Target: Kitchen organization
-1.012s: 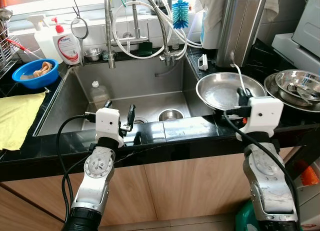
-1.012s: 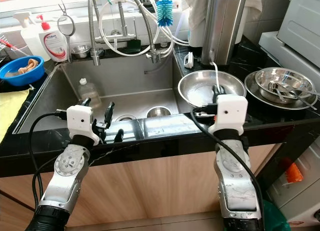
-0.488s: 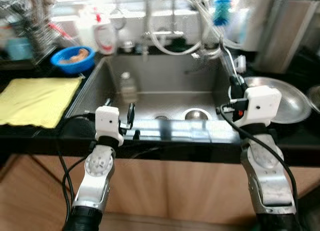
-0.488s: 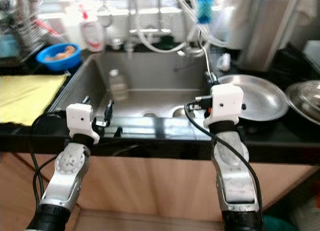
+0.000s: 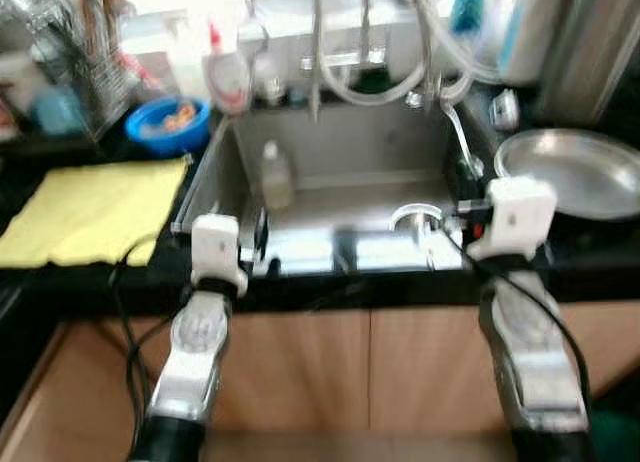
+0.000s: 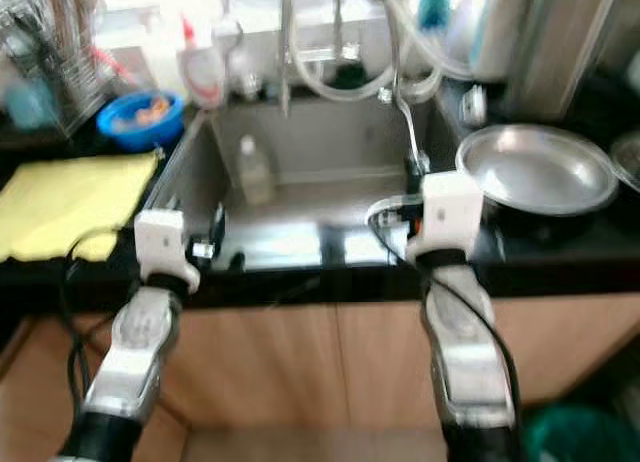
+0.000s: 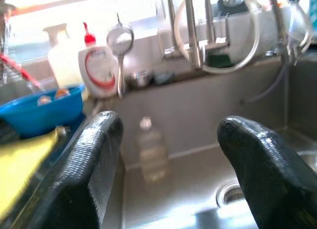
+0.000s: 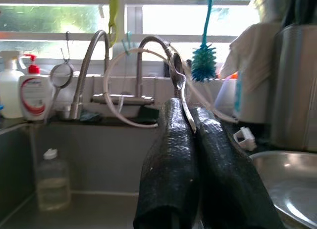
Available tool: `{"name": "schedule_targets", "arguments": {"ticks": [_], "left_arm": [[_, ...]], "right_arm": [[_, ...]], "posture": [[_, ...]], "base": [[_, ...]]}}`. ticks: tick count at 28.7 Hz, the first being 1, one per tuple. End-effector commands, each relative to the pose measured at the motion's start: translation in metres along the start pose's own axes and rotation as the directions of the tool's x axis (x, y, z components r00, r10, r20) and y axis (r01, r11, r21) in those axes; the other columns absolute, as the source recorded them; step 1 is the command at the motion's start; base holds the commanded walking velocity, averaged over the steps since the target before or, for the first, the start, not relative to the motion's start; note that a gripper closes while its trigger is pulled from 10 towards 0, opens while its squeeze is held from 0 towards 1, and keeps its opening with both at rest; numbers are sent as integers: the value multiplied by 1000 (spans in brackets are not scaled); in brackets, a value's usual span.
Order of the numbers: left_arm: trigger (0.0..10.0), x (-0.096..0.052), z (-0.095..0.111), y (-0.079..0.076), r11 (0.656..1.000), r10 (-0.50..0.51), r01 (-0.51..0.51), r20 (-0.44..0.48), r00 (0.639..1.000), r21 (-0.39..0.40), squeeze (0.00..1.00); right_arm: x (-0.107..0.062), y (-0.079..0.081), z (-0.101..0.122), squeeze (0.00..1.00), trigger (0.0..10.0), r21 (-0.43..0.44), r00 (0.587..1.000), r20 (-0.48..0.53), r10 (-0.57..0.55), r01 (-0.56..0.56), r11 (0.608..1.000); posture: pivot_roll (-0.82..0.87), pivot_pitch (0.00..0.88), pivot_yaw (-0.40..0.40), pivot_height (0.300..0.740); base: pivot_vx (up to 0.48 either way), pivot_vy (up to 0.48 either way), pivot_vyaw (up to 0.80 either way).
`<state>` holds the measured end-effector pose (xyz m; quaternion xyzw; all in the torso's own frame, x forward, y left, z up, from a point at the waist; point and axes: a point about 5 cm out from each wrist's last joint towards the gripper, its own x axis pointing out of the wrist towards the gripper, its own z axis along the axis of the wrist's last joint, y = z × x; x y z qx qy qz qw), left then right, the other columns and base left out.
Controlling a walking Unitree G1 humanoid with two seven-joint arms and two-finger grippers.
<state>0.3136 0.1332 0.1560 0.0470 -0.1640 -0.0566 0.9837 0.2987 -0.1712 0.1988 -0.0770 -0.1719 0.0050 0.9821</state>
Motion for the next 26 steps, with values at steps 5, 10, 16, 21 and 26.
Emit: {"name": "schedule_targets", "arguments": {"ticks": [5,10,16,21,26], "left_arm": [[10000,-2,-2,10,999,16,-16,-7,1000,48,0],[10000,-4,-3,9,999,11,-11,-12,1000,45,0],[10000,-3,-3,7,999,3,-2,-10,1000,42,0],[10000,-3,-3,6,999,3,-2,-10,1000,42,0],[10000,-4,-5,6,1000,1,-1,-22,1000,32,0]], "right_arm": [[4,13,3,0,10000,35,999,14,32,-33,999],[4,13,1,0,10000,35,999,-1,35,-35,999],[5,11,-5,0,10000,23,999,-39,27,-26,999],[5,11,-9,0,10000,24,997,-65,31,-29,999],[7,5,-21,0,10000,-10,985,-171,-15,13,1000]], "posture": [[-130,0,99,740],[-130,0,99,740],[-126,0,96,740],[-127,0,96,740],[-129,0,94,740]], "base": [[316,0,0],[0,0,0],[0,0,0],[0,0,0],[0,0,0]]}}
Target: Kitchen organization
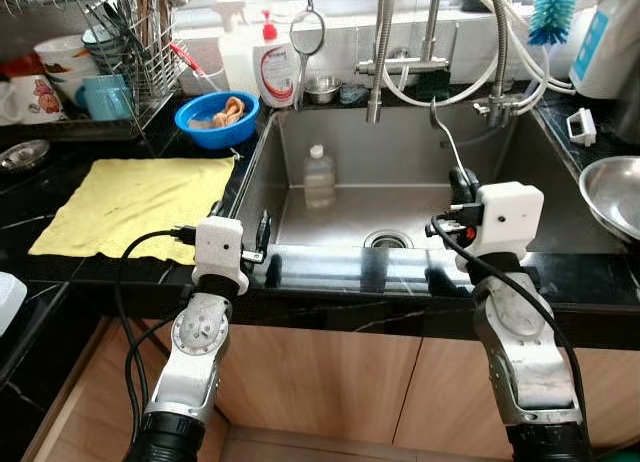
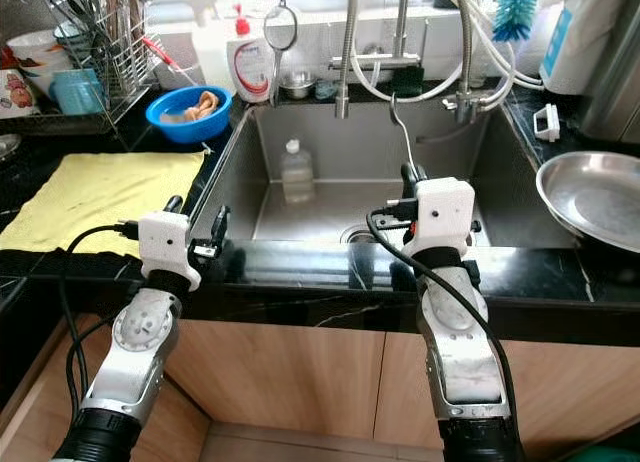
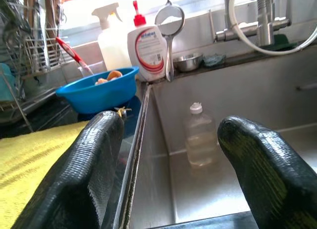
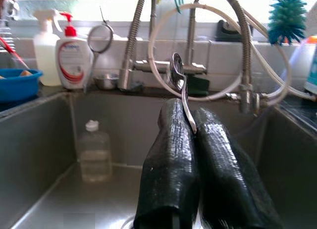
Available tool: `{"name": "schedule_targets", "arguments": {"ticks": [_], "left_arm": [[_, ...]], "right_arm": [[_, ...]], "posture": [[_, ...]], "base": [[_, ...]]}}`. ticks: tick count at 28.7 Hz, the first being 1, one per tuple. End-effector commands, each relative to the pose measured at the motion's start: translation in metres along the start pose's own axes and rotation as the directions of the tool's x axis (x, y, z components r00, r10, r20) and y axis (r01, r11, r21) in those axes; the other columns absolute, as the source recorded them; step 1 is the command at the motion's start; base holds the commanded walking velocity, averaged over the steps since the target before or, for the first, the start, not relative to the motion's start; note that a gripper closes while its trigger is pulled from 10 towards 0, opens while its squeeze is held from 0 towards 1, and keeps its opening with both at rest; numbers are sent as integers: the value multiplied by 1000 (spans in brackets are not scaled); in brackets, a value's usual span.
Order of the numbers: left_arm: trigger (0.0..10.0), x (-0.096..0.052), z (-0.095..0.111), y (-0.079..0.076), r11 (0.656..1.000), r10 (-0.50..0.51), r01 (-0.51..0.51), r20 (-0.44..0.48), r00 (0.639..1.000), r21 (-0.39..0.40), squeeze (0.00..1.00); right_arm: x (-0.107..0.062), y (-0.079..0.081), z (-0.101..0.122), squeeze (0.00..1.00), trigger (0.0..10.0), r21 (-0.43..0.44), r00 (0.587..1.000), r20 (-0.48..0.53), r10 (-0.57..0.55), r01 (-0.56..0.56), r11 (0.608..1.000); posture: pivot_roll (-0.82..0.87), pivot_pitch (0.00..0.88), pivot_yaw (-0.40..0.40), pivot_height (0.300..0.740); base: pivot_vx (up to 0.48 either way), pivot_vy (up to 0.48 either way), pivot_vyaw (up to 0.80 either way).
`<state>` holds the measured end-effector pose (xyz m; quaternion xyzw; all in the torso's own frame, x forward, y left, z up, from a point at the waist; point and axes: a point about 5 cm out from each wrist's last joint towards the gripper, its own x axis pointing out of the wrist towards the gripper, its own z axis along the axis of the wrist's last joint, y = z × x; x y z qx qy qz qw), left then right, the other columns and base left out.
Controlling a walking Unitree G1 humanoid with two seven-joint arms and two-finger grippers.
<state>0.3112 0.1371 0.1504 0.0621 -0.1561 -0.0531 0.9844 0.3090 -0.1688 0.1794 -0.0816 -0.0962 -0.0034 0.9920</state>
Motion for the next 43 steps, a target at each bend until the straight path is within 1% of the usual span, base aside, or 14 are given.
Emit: {"name": "schedule_targets", "arguments": {"ticks": [1,4,6,9,12,16,18,20,22,23,28,41,42,43], "left_arm": [[10000,0,0,4,1000,-1,1,-5,1000,2,0],[10000,1,0,4,1000,-1,1,-7,1000,4,0],[10000,1,0,4,1000,-1,1,-9,1000,4,0],[10000,1,0,4,1000,-1,1,-10,1000,4,0],[10000,2,-1,4,1000,-3,4,-12,1000,3,0],[10000,2,-1,3,1000,-7,7,-16,1000,0,0],[10000,2,-1,3,1000,-8,8,-16,1000,-1,0],[10000,3,-1,3,1000,-9,9,-16,1000,-2,0],[10000,3,-1,3,1000,-8,8,-16,1000,-2,0],[10000,3,-1,4,1000,-2,2,-15,1000,-3,0],[10000,2,0,5,1000,4,-4,-14,1000,-2,0],[10000,2,0,4,1000,7,-7,-16,1000,-7,0],[10000,1,-1,4,1000,7,-7,-17,1000,-7,0],[10000,1,-1,4,1000,7,-7,-18,1000,-7,0]], "right_arm": [[7,-1,-1,0,10000,-13,999,-51,-14,13,1000],[12,-3,-7,0,10000,-30,991,-134,-18,14,999],[19,-4,-4,0,10000,18,989,-147,-16,19,1000],[31,-6,4,0,10000,8,989,-147,-18,19,1000],[40,-2,5,0,10000,60,982,-189,27,-16,998],[55,5,1,0,10000,38,955,-272,115,-109,993],[57,6,1,0,10000,34,951,-280,128,-123,992],[66,11,-10,0,10000,45,925,-346,154,-148,988],[68,13,-14,0,10000,50,917,-369,151,-143,988],[68,16,-25,0,10000,64,891,-422,166,-154,986],[68,17,-40,0,10000,72,865,-476,161,-144,987],[75,9,-40,0,10000,67,869,-473,145,-129,989],[76,8,-39,278,10000,67,871,-469,146,-130,989],[77,8,-38,475,10000,68,872,-466,148,-132,989]], "posture": [[-127,0,94,740],[-131,0,96,740],[-132,0,97,740],[-133,0,98,740],[-133,0,99,740],[-135,0,100,740],[-135,0,102,740],[-137,0,101,740],[-137,0,101,740],[-126,0,94,740],[-121,0,92,740],[-127,0,90,740],[-127,0,90,740],[-127,0,90,740]], "base": [[0,0,0],[0,0,0],[0,0,0],[0,0,0],[0,0,0],[0,0,0],[0,0,0],[0,0,0],[0,0,0],[0,0,0],[0,0,0],[0,0,0],[0,0,0],[0,0,0]]}}
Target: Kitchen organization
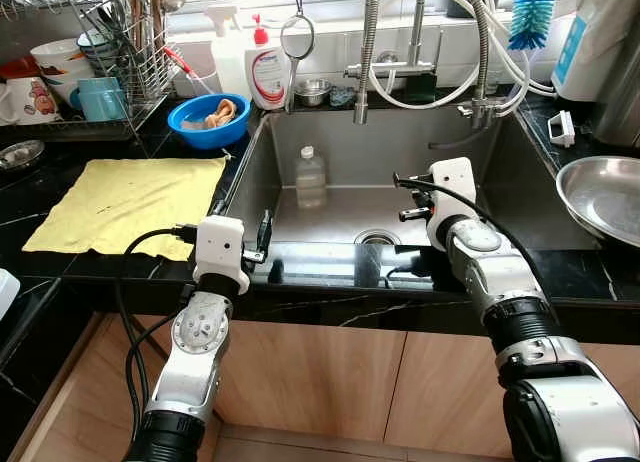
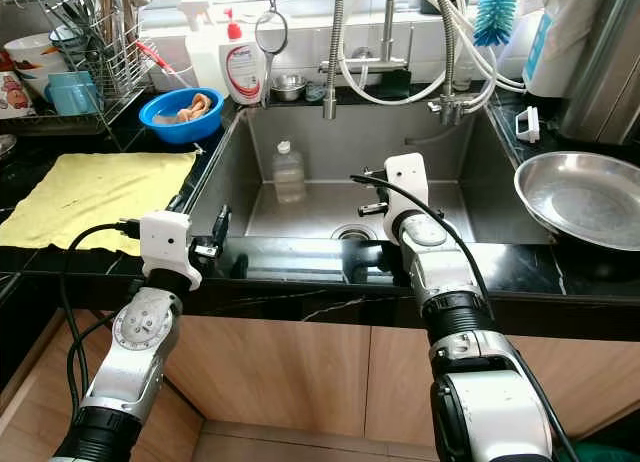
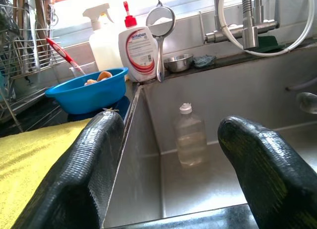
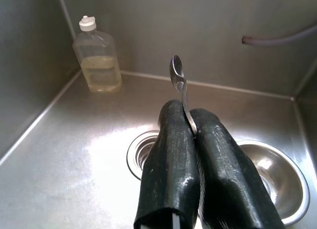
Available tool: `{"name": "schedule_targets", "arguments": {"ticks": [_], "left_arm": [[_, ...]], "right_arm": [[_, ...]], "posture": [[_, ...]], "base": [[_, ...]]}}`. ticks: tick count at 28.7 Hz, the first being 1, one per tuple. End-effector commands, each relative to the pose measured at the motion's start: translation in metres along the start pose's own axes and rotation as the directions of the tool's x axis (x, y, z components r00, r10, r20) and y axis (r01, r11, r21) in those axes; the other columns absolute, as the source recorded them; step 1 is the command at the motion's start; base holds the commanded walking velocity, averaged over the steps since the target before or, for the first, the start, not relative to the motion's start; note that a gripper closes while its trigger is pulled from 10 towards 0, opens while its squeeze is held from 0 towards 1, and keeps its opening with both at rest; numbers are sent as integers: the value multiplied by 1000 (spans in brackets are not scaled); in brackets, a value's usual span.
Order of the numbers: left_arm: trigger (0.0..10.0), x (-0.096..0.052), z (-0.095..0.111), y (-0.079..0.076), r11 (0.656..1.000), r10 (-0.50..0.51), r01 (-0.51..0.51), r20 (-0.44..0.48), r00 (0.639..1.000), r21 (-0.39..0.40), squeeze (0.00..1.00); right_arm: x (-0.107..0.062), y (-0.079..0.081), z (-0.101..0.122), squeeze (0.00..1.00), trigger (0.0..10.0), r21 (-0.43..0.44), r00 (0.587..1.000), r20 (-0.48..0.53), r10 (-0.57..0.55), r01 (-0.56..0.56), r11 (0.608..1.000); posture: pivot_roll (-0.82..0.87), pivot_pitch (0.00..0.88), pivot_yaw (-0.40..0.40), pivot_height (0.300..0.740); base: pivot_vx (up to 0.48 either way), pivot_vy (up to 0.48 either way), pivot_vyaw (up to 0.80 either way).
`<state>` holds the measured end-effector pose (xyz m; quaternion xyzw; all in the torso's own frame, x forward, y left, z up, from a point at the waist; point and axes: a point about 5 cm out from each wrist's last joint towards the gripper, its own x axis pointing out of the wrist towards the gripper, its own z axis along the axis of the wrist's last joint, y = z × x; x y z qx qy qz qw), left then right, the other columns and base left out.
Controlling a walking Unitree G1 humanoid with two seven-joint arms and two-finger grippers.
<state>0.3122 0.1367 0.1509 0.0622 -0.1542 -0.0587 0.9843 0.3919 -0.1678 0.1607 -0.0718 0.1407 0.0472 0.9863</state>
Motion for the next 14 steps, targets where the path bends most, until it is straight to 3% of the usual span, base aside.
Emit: {"name": "schedule_targets", "arguments": {"ticks": [1,2,5,6,7,12,14], "left_arm": [[10000,-1,-1,4,1000,19,-19,-16,1000,-5,0],[10000,-1,-2,5,1000,19,-19,-17,1000,-5,0],[10000,-1,-2,5,1000,19,-20,-18,1000,-4,0],[10000,-1,-2,5,1000,21,-21,-19,1000,-3,0],[10000,-1,-2,5,1000,21,-21,-19,1000,-3,0],[10000,-3,-2,5,1000,18,-18,-18,1000,-4,0],[10000,-3,-2,4,1000,17,-17,-15,1000,-6,0]], "right_arm": [[2,2,-4,475,10000,7,1000,-22,11,-11,1000],[2,2,-4,1000,10000,11,1000,-18,17,-17,1000],[3,2,-3,1000,10000,0,1000,-20,15,-15,1000],[3,2,-3,839,10000,-7,1000,-20,18,-18,1000],[3,3,-3,0,10000,-9,1000,-18,19,-20,1000],[3,5,-2,0,10000,-14,1000,-2,20,-20,1000],[0,5,8,0,10000,-29,995,100,1,2,1000]], "posture": [[-127,0,90,740],[-127,0,90,740],[-127,0,90,740],[-127,0,90,740],[-125,0,91,740],[-122,0,92,740],[-121,0,91,740]], "base": [[0,0,0],[0,0,0],[0,0,0],[0,0,0],[0,0,0],[0,0,0],[0,0,0]]}}
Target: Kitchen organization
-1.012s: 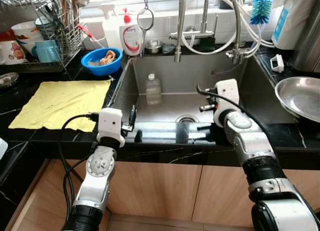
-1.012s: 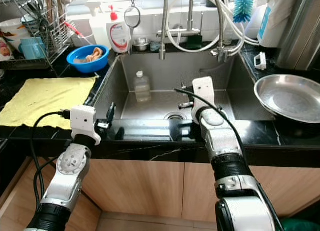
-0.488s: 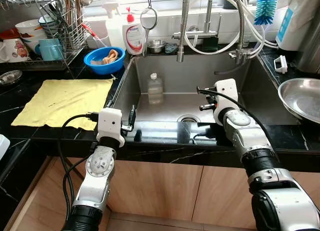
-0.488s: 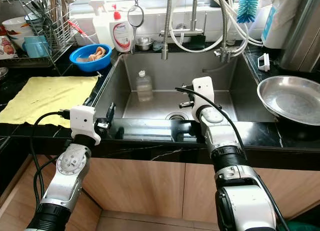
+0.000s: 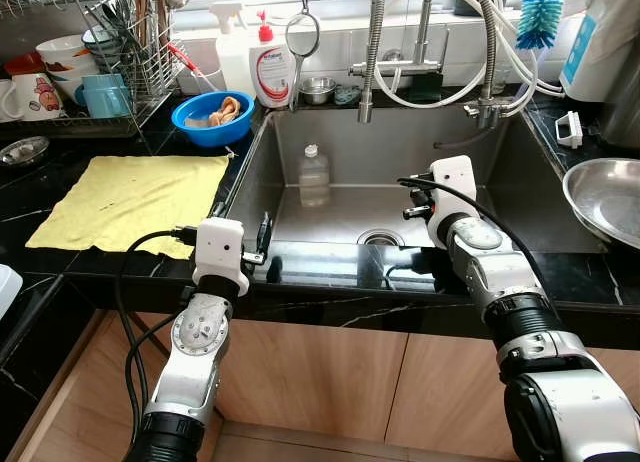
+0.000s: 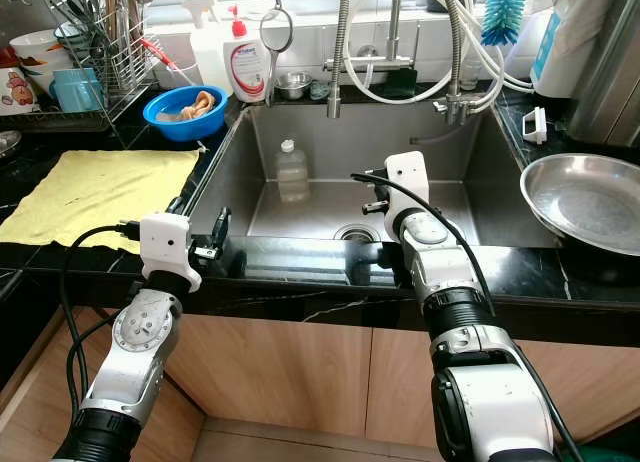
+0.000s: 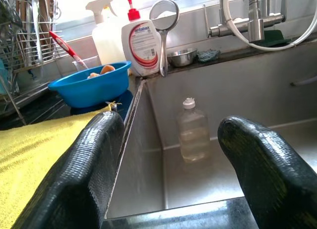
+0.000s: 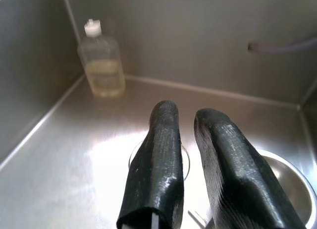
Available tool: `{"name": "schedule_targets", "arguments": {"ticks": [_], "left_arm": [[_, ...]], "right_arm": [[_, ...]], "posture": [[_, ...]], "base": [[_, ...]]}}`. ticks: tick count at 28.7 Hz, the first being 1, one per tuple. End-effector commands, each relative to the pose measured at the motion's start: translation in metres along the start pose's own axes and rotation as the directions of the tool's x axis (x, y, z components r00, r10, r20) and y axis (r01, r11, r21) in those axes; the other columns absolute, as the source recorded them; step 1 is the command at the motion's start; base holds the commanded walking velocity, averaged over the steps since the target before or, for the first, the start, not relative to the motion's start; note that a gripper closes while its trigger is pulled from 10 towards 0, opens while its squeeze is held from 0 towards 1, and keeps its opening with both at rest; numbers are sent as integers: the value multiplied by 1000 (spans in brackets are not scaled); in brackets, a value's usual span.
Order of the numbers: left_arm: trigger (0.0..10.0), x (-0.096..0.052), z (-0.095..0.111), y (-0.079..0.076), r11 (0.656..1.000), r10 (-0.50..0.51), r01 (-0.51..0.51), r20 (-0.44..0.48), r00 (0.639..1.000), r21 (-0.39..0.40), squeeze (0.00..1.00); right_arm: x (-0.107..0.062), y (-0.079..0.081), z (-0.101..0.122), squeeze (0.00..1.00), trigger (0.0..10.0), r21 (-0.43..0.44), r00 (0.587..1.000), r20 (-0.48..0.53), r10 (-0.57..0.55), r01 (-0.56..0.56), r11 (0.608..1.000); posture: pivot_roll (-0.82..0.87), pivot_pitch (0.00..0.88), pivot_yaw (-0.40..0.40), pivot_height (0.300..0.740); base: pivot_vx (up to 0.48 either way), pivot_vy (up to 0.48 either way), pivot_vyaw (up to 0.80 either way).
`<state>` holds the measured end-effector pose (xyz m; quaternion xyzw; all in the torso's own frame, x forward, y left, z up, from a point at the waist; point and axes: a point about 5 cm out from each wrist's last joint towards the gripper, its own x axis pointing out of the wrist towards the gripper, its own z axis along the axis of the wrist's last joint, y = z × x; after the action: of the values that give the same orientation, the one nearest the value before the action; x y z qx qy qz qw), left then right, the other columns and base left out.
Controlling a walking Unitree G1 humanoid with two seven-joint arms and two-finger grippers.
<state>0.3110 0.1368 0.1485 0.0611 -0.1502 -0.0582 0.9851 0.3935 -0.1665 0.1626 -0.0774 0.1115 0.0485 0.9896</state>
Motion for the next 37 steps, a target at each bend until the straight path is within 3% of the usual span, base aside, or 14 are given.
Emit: {"name": "schedule_targets", "arguments": {"ticks": [1,3,5,11,15,19,24,27,31,37], "left_arm": [[10000,-1,0,4,1000,16,-16,-6,1000,-4,0],[10000,-2,0,4,1000,15,-15,-5,1000,-4,0],[10000,-2,1,4,1000,16,-16,4,1000,-6,0],[10000,-2,2,3,1000,14,-14,9,1000,-6,0],[10000,-1,3,3,1000,15,-15,15,1000,-10,0],[10000,-2,4,1,1000,14,-13,18,1000,-15,0],[10000,-1,4,1,1000,9,-8,16,1000,-14,0],[10000,1,5,2,1000,9,-9,19,1000,-12,0],[10000,0,6,3,1000,8,-8,25,1000,-10,0],[10000,0,7,2,1000,6,-6,26,1000,-10,0]], "right_arm": [[-1,4,7,0,10000,-20,998,59,1,0,1000],[-3,5,12,0,10000,-15,994,109,-6,8,1000],[-16,8,25,0,10000,-26,960,279,-18,26,999],[-37,14,30,0,10000,-18,912,410,-18,28,999],[-59,14,30,0,10000,5,857,512,-57,64,998],[-82,7,15,0,10000,0,835,538,-111,132,991],[-93,1,2,0,10000,-7,858,499,-126,149,989],[-95,-2,3,0,10000,22,847,511,-148,159,987],[-93,11,11,0,10000,21,841,528,-120,129,991],[-94,15,15,0,10000,11,830,548,-105,119,993]], "posture": [[-121,0,91,740],[-122,0,90,740],[-120,0,88,740],[-124,0,88,740],[-128,0,85,740],[-128,0,84,740],[-135,0,88,740],[-136,0,91,740],[-127,0,90,740],[-130,0,91,740]], "base": [[0,0,0],[0,0,0],[0,0,0],[0,0,0],[0,0,0],[0,0,0],[0,0,0],[0,0,0],[0,0,0],[0,0,0]]}}
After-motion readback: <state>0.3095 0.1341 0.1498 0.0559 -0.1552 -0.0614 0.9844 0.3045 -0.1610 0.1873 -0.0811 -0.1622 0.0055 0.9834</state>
